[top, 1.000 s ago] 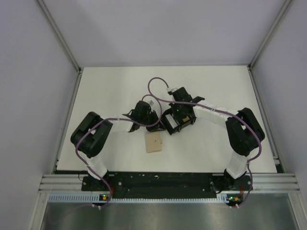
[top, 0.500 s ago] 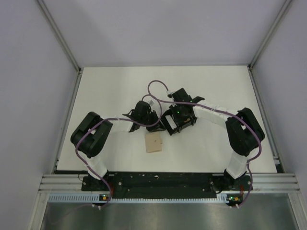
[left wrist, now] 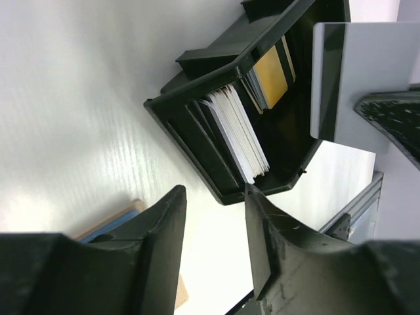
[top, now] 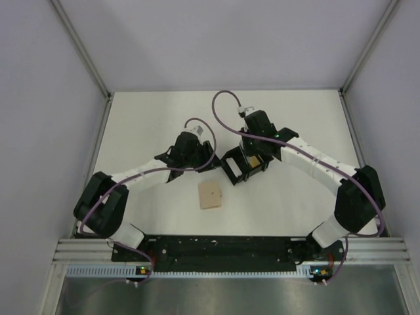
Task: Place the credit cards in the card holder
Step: Pick up the credit card from the storage box, then open the card holder at the center of the board.
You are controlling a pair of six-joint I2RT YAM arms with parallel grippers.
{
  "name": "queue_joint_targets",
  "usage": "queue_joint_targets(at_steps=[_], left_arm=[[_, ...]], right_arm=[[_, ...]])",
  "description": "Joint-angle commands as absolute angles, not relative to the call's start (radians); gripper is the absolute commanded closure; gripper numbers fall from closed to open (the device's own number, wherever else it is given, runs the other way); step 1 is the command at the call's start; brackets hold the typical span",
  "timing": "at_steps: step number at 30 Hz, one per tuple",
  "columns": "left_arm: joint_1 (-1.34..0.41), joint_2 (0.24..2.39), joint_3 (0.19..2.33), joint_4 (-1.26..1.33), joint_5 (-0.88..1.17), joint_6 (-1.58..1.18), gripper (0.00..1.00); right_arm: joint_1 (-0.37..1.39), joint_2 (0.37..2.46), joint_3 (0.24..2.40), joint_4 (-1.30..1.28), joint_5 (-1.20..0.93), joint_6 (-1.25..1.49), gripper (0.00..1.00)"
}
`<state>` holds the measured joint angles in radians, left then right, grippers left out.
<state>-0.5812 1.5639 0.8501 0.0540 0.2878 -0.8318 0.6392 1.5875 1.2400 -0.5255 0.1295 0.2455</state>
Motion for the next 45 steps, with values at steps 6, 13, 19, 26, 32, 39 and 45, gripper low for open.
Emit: queue_joint_targets(at_steps=[6,13,19,26,32,39,45], left_arm=[[-0.580,1.316,0.790,-0.216,-0.046,-0.811,0.39],[-0.580,1.123,0.657,-0.360,-0.173,-0.870,0.25],[-0.578,1.031,0.574,-0.380,-0.212,-0.905,0.09],[-0.578,1.003,0.506,-0.353,-0.170,-0.928,0.09],[-0.580,0.996,0.443,-0.292,-0.160,-0.934,0.10],[-0.580,1.005,0.416,-0.244,-0.117,-0.904,0.13],[-0.580,1.023,0.417,-0.212,-0.089,-0.890,0.13]], right_arm=[[0.655,1.405,1.168,-0.428,-0.159,0.426,1.00],[0.805,1.361,1.072,-0.376,-0.108,0.498,1.00],[0.916,1.356,1.011,-0.319,-0.012,0.586,1.00],[0.974,1.399,1.003,-0.282,0.060,0.664,1.00],[1.025,1.488,1.035,-0.265,0.127,0.718,1.00],[1.012,1.465,0.979,-0.322,0.293,0.756,1.00],[1.003,1.456,0.917,-0.293,0.256,0.759,1.00]])
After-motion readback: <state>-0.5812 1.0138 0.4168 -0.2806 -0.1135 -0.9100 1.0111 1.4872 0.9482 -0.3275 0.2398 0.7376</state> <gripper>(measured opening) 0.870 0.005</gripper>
